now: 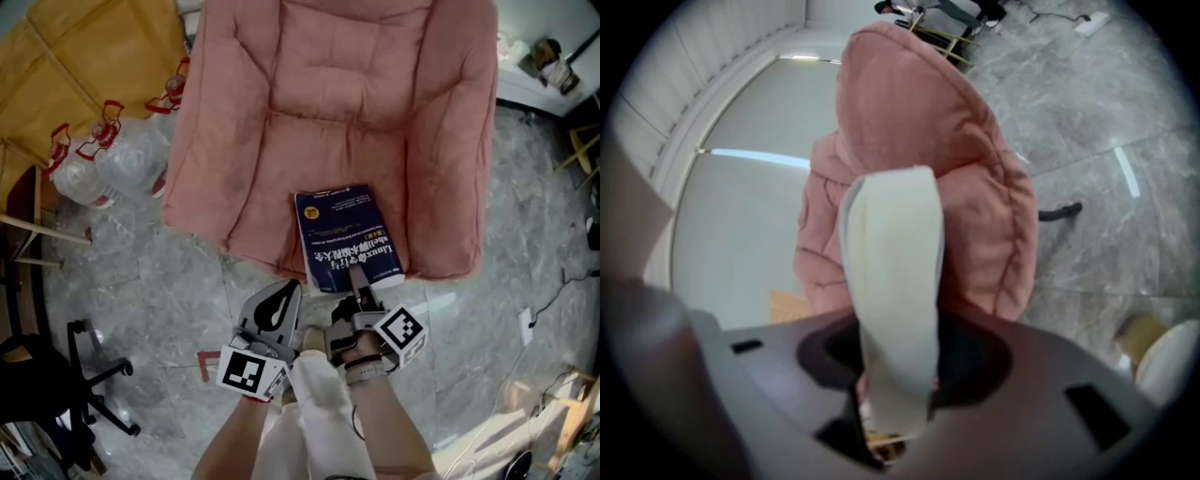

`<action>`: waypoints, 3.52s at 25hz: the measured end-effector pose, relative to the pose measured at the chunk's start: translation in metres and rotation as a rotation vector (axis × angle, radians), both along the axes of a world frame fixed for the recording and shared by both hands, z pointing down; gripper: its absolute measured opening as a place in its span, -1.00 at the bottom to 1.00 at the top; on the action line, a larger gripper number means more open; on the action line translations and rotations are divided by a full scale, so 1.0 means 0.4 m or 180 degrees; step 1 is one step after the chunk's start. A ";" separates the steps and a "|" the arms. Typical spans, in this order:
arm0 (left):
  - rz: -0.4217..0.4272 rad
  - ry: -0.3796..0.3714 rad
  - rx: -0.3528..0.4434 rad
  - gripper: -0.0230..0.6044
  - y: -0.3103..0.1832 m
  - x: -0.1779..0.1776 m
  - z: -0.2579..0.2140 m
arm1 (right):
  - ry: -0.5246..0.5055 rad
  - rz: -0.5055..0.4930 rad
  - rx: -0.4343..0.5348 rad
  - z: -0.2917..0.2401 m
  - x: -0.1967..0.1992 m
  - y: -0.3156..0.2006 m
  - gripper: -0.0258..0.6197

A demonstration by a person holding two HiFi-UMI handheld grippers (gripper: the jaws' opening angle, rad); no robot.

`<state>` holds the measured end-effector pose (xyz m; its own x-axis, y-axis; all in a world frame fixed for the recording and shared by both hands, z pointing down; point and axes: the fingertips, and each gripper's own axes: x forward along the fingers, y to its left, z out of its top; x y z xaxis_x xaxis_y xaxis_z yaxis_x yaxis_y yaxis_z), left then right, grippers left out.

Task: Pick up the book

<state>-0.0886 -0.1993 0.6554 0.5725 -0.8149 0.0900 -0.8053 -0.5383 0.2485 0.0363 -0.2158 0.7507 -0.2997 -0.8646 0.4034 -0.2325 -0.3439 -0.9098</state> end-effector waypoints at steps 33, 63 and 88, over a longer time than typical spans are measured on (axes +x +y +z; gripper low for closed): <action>-0.0109 -0.0078 0.0016 -0.90 -0.055 -0.007 -0.160 | -0.0146 -0.0385 0.0433 -0.200 0.012 0.039 -0.37; -0.0243 -0.0042 0.0075 -0.90 -0.135 -0.017 -0.244 | -0.0087 -0.0664 0.0569 -0.324 0.033 -0.015 -0.37; -0.0209 -0.0101 0.0222 -0.90 -0.181 -0.001 -0.382 | -0.0118 -0.0799 0.0855 -0.483 0.033 -0.070 -0.37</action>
